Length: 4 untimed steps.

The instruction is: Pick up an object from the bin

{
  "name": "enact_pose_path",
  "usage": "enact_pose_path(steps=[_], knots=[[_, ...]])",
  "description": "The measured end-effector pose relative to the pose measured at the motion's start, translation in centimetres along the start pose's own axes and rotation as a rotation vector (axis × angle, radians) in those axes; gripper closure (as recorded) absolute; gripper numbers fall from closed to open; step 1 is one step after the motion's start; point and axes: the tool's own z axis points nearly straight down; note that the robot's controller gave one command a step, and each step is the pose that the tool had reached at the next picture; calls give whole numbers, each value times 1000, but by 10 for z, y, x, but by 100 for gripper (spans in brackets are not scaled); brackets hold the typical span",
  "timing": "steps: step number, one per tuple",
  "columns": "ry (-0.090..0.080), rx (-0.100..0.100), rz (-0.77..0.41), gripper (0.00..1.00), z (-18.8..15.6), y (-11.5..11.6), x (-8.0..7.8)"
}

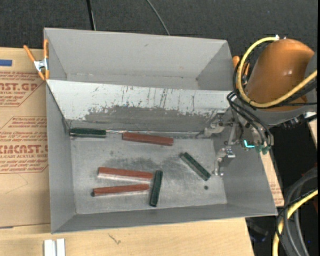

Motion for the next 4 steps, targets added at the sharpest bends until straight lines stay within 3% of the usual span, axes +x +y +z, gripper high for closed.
enact_pose_path(steps=[1, 2, 3, 4], knots=[[-8, 1, -1, 0, -4, 0, -2], [-15, 2, -28, 0, 51, -16, -13], [-18, 1, 62, 100, 153, -14, -17], [-18, 1, 62, 100, 153, -14, -17]])
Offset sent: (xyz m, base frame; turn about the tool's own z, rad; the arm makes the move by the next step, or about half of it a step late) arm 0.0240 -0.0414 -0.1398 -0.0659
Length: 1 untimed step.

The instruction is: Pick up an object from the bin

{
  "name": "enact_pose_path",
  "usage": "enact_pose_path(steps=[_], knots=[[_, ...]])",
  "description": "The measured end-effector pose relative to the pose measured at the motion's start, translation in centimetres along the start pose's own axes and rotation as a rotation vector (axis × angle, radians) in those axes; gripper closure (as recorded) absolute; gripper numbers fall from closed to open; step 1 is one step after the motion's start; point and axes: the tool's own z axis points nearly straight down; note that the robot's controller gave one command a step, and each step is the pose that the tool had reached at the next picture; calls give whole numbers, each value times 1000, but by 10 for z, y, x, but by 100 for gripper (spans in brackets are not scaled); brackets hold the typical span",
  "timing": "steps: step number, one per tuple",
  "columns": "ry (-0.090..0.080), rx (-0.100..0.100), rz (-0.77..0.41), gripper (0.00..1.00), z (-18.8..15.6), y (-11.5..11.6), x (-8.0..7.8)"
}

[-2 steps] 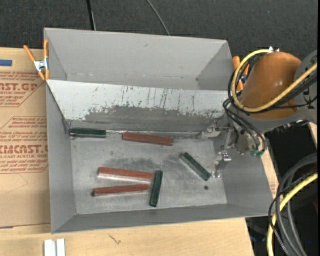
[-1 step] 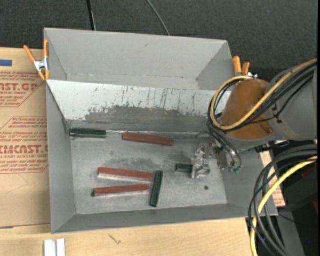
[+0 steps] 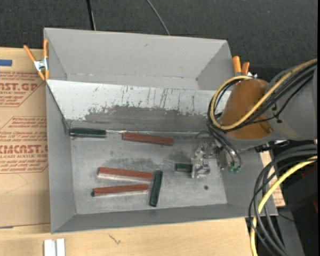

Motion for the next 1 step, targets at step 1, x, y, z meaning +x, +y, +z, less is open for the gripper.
enact_pose_path(steps=[1], knots=[[4, 1, -37, 100, -162, 10, -1]])
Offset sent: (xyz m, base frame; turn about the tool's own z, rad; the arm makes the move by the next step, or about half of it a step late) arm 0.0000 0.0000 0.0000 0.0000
